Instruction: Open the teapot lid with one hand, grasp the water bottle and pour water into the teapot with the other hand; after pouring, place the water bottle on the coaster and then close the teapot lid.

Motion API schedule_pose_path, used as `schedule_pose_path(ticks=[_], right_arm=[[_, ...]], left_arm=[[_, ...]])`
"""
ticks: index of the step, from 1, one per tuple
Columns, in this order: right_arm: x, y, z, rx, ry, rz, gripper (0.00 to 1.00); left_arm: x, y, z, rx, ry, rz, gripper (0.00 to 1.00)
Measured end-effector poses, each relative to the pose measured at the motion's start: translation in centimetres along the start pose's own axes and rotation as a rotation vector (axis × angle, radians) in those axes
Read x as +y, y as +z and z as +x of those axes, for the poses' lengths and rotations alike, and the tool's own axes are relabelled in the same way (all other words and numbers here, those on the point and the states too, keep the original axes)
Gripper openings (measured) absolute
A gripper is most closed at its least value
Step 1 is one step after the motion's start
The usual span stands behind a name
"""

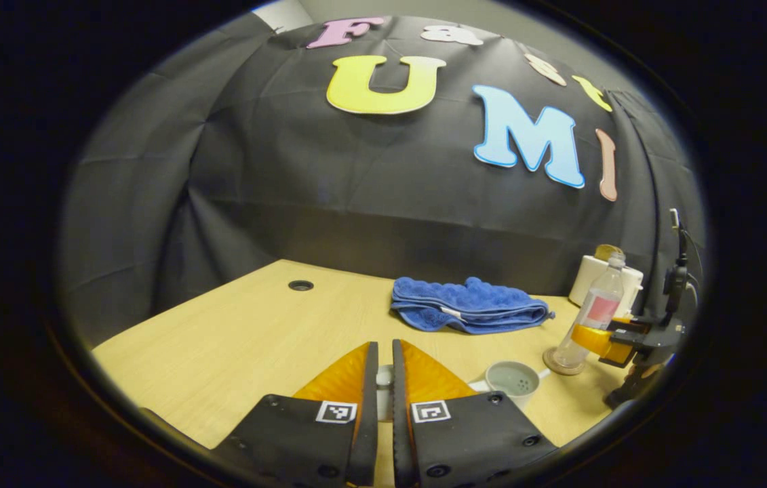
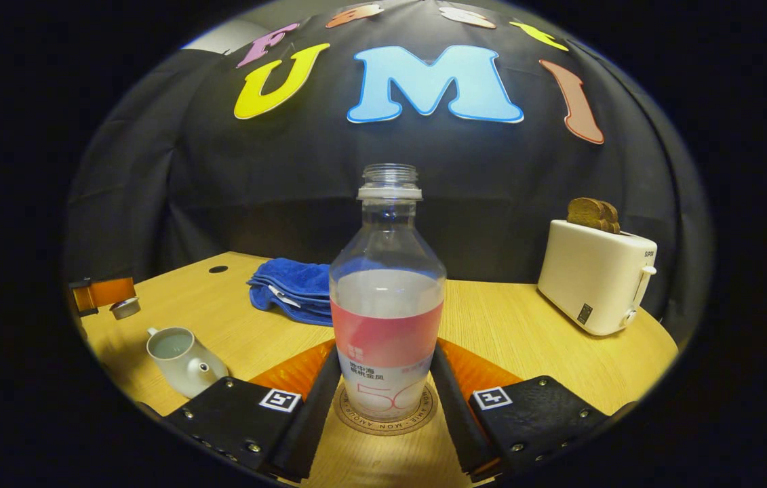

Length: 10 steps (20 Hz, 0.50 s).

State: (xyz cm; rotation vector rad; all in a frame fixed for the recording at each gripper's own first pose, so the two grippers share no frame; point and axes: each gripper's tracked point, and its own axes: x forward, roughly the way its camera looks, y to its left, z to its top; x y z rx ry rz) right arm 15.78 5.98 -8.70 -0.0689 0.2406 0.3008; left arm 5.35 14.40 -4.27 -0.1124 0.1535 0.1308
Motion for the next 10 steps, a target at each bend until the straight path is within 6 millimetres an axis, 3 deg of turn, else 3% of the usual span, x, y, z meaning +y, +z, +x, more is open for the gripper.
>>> schedule_pose_path(ticks=[3,5,10], right_arm=[[0.2,0.1,-0.1,-0.011,0.002,0.01,0.84],[-0.1,0.4,-0.6,-0.035,-0.009,0.03,0.97],[-0.3,1.3,-3.6,-0.105,-0.021,0.053,0.97]], left_arm=[[0.1,0.1,-0.1,-0.005,0.002,0.003,0.16],[-0.1,0.3,-0.1,-0.01,-0.002,0.002,0.16],[-1.0,0.8,-0.3,-0.034,-0.029,0.013,0.16]])
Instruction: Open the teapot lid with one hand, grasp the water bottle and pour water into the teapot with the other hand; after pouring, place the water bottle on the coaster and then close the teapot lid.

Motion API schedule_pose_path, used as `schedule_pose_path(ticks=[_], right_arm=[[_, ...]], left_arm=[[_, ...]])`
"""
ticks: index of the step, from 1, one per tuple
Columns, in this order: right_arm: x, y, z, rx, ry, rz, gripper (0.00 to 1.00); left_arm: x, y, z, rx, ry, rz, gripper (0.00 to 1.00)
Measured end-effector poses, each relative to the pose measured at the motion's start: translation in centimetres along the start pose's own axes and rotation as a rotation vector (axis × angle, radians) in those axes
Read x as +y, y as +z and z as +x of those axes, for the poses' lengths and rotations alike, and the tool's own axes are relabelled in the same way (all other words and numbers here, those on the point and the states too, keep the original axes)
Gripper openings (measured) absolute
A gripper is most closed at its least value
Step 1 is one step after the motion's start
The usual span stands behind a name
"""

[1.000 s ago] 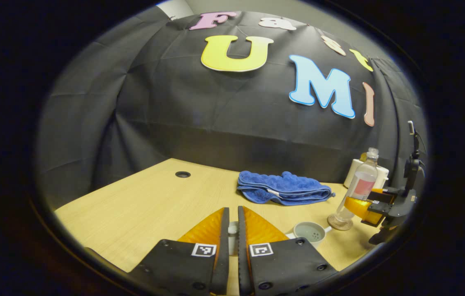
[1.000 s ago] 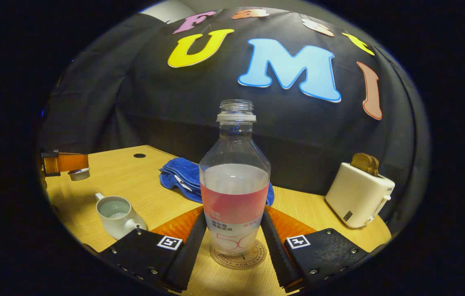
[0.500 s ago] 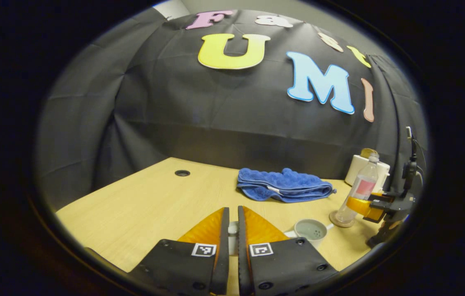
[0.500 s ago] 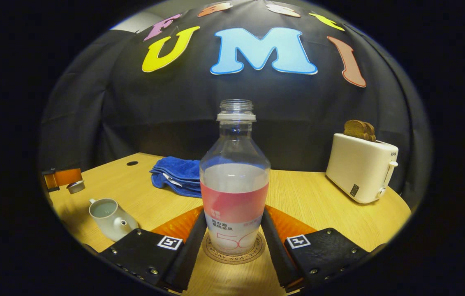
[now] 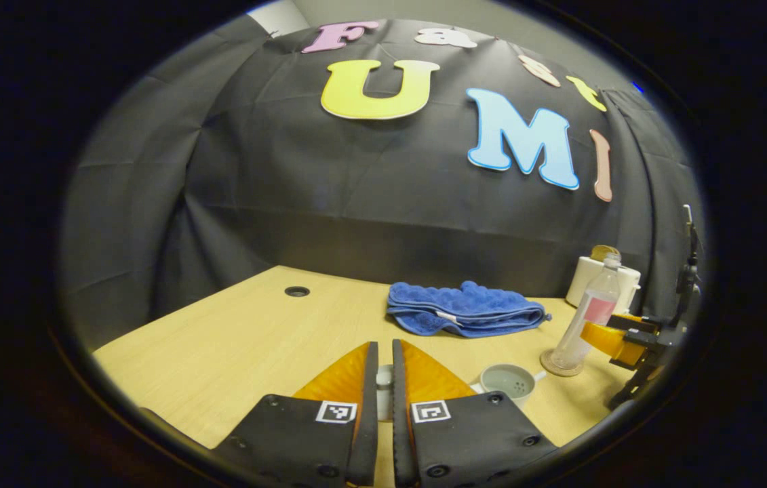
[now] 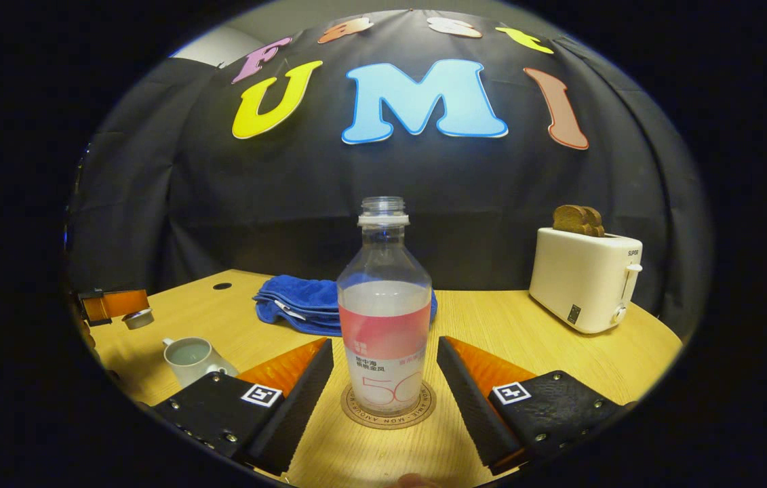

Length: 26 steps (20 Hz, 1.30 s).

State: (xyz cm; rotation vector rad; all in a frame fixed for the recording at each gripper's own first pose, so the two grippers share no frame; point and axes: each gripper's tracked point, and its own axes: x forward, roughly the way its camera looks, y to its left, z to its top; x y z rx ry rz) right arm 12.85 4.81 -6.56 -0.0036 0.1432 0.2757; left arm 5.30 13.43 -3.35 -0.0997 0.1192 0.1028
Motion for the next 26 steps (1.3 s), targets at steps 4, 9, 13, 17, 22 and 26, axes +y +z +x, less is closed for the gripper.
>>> schedule_pose_path(ticks=[4,9,13,17,22,26], right_arm=[[-0.4,0.3,-2.7,-0.068,-0.036,0.015,0.97],[-0.8,0.3,-5.2,-0.095,-0.062,0.007,0.97],[-0.7,-0.3,-7.0,-0.096,-0.063,-0.006,0.97],[-0.5,-1.2,-7.9,-0.073,-0.053,0.02,0.97],[-1.0,-0.5,-8.7,-0.094,-0.058,0.057,0.97],[-1.5,0.0,-9.1,-0.104,-0.067,0.088,0.97]], left_arm=[[-1.6,0.4,0.1,-0.024,-0.036,0.022,0.16],[-4.9,1.1,-0.2,-0.053,-0.094,0.029,0.16],[-7.6,1.4,0.0,-0.079,-0.124,0.073,0.16],[-10.2,0.5,0.6,-0.064,-0.151,0.105,0.16],[-11.8,-0.5,1.4,-0.048,-0.159,0.149,0.16],[-12.4,-1.4,2.0,-0.031,-0.155,0.186,0.15]])
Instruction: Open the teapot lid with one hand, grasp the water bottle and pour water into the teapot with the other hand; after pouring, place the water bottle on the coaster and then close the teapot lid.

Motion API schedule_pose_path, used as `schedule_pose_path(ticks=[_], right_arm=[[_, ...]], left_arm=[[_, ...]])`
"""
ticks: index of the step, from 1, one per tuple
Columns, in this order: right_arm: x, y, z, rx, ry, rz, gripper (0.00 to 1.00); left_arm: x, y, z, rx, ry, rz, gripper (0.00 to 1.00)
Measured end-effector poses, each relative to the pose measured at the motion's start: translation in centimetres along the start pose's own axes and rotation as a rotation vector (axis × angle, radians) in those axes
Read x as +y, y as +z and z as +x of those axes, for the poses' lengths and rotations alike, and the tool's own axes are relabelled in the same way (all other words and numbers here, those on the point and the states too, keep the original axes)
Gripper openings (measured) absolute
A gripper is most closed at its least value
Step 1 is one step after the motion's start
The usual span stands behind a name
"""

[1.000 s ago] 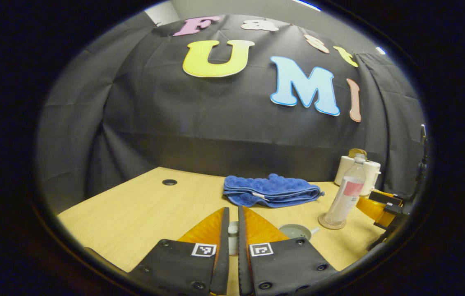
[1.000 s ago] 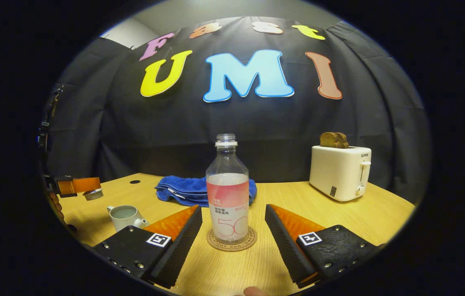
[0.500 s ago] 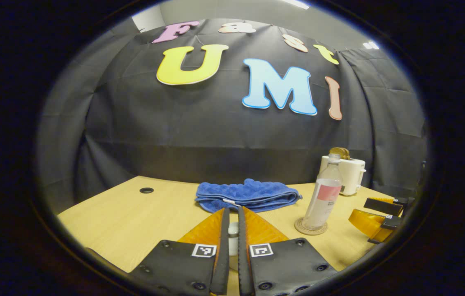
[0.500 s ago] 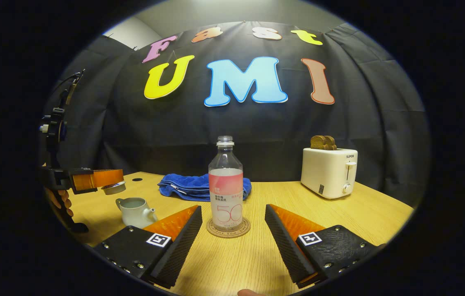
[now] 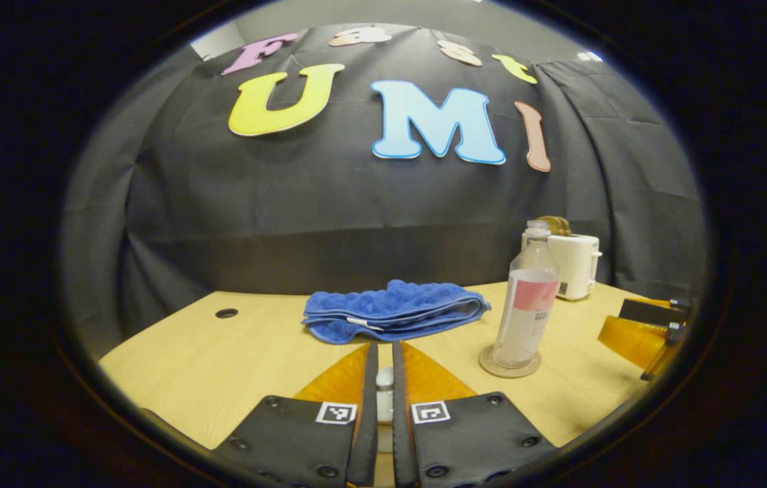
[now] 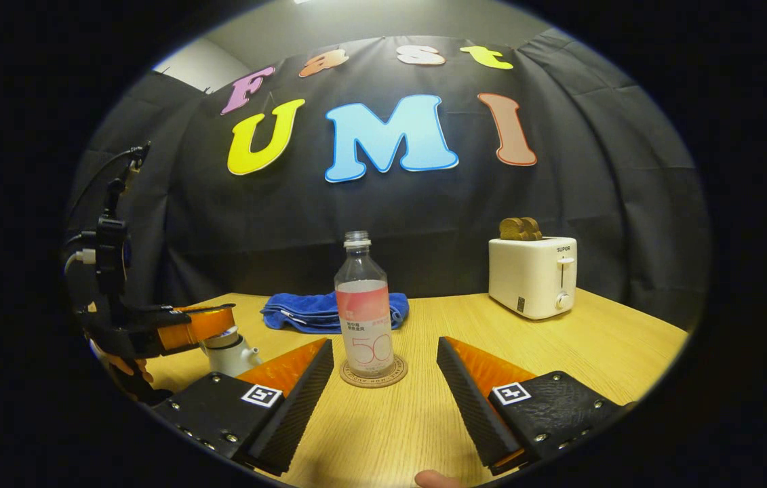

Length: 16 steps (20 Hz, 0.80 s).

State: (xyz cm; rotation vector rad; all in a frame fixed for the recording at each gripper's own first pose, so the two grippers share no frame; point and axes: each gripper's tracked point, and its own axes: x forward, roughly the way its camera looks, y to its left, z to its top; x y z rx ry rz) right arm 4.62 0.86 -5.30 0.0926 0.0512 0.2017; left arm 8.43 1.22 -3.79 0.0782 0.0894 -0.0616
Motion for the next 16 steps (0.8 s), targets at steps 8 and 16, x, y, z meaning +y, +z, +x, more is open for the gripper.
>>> schedule_pose_path(ticks=[8,16], right_arm=[[-0.7,0.3,-0.1,-0.006,-0.012,0.032,0.97],[-0.5,0.9,-0.5,-0.039,-0.05,-0.03,0.96]], left_arm=[[-0.3,-1.1,0.6,0.029,0.014,0.029,0.18],[-0.1,0.6,-2.2,-0.021,0.026,-0.052,0.25]])
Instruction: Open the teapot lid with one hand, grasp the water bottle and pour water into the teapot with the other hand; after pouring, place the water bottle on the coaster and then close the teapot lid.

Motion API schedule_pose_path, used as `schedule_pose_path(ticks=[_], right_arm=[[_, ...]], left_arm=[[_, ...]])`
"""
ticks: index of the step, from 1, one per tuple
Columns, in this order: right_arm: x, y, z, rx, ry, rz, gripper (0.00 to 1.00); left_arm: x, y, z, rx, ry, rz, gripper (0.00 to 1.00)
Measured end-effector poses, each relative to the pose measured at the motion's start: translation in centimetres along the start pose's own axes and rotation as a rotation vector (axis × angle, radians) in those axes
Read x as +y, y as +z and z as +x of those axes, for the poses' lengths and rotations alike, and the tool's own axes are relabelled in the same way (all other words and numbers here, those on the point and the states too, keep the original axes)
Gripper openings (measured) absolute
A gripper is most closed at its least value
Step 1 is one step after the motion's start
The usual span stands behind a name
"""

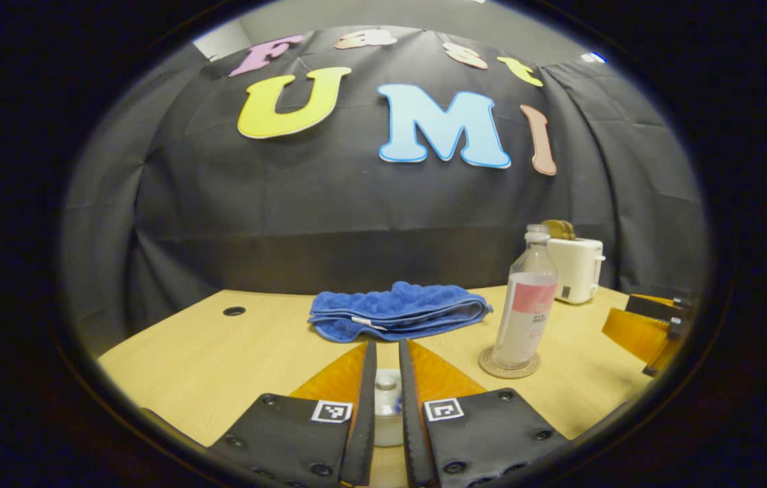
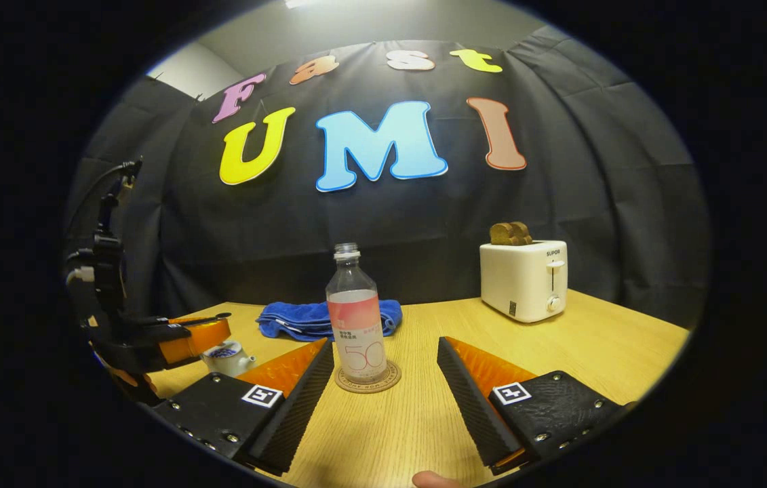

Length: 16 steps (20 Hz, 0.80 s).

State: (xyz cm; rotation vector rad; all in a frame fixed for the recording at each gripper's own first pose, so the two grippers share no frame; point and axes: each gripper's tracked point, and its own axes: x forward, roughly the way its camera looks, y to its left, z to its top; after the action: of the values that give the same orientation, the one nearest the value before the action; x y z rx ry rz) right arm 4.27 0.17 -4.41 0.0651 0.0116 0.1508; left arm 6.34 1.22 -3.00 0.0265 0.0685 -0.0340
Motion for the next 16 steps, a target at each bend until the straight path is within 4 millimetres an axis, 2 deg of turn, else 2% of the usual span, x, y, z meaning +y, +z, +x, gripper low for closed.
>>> schedule_pose_path(ticks=[4,5,6,8,13,16], right_arm=[[1.4,-0.5,-1.3,-0.005,-0.017,-0.017,0.96],[1.6,-0.6,-1.7,-0.004,-0.023,-0.026,0.97],[1.9,-0.8,-2.1,-0.004,-0.03,-0.04,0.97],[2.5,-1.4,-3.0,0.004,-0.041,-0.067,0.97],[3.8,-1.7,-5.1,0.008,-0.049,-0.088,0.97],[3.9,-2.0,-5.7,0.016,-0.058,-0.093,0.97]], left_arm=[[-0.4,-0.1,-3.6,-0.03,-0.012,-0.033,0.29],[-0.7,-0.3,-4.5,-0.037,-0.019,-0.039,0.28],[-0.8,-0.4,-5.3,-0.04,-0.022,-0.038,0.22],[-0.5,-1.0,-6.7,-0.033,-0.013,-0.032,0.2],[0.2,-2.5,-9.0,-0.015,0.002,-0.066,0.19],[0.5,-2.3,-9.8,-0.031,0.019,-0.059,0.2]])
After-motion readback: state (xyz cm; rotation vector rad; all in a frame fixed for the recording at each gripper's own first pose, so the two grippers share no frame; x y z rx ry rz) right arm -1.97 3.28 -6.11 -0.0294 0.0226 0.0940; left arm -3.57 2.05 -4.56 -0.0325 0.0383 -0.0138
